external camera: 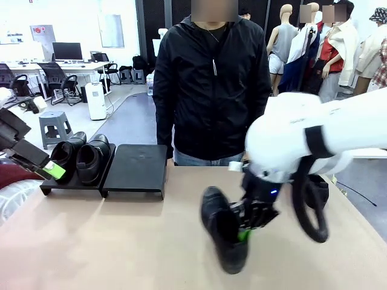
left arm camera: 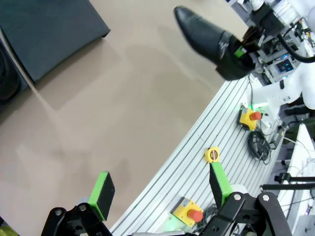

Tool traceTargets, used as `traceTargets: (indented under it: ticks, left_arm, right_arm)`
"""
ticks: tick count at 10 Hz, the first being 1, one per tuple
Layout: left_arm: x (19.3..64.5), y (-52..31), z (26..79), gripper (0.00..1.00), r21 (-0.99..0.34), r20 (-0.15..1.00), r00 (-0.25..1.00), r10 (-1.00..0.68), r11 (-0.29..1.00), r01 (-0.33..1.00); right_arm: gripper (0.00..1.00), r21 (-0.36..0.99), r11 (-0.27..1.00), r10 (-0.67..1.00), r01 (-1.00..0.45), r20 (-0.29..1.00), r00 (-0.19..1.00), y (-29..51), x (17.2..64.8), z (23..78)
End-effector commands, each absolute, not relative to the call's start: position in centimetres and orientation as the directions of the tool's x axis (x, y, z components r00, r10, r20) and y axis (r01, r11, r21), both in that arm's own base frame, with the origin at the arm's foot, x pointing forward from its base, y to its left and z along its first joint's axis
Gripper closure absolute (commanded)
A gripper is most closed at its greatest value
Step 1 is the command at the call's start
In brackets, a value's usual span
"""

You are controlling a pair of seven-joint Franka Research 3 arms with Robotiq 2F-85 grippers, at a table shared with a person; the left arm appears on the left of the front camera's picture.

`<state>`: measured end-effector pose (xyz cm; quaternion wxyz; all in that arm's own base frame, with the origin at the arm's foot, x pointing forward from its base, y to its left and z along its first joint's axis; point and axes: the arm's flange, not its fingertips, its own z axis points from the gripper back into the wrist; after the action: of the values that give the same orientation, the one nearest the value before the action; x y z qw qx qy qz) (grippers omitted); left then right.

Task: Organize the shoes by placing them on the stand.
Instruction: Pick up one Shoe and place it in the middle of the table.

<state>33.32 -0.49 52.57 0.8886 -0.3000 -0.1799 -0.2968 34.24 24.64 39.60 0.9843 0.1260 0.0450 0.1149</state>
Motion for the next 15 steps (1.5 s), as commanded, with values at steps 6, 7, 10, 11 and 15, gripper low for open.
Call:
traceTargets:
  ticks: [6,7,10,11,15]
  left_arm:
    - [33.4,-0.5,52.5,0.00,-0.435,0.514,0.755,-0.407,0.635,0.638]
    - [33.4,-0.5,52.5,0.00,-0.435,0.514,0.755,-0.407,0.635,0.638]
    - [33.4,-0.5,52.5,0.00,-0.435,0.514,0.755,-0.407,0.635,0.638]
    - [33.4,-0.5,52.5,0.00,-0.435,0.514,0.755,-0.407,0.635,0.638]
    - [33.4,-0.5,52.5,0.00,-0.435,0.514,0.755,-0.407,0.635,0.638]
  right_arm:
    - [1.00,0.383,0.921,-0.030,0.071,-0.113,0.993,34.7,38.3,35.1]
    - [1.00,0.381,0.921,-0.025,0.076,-0.136,0.990,34.7,38.5,34.7]
    - [0.91,0.362,0.931,0.015,0.041,-0.150,0.989,34.6,38.8,34.1]
    - [0.32,0.377,0.926,0.029,0.031,-0.151,0.988,34.5,38.7,34.2]
    - [0.00,0.374,0.925,0.108,-0.060,-0.108,0.988,31.2,36.4,37.5]
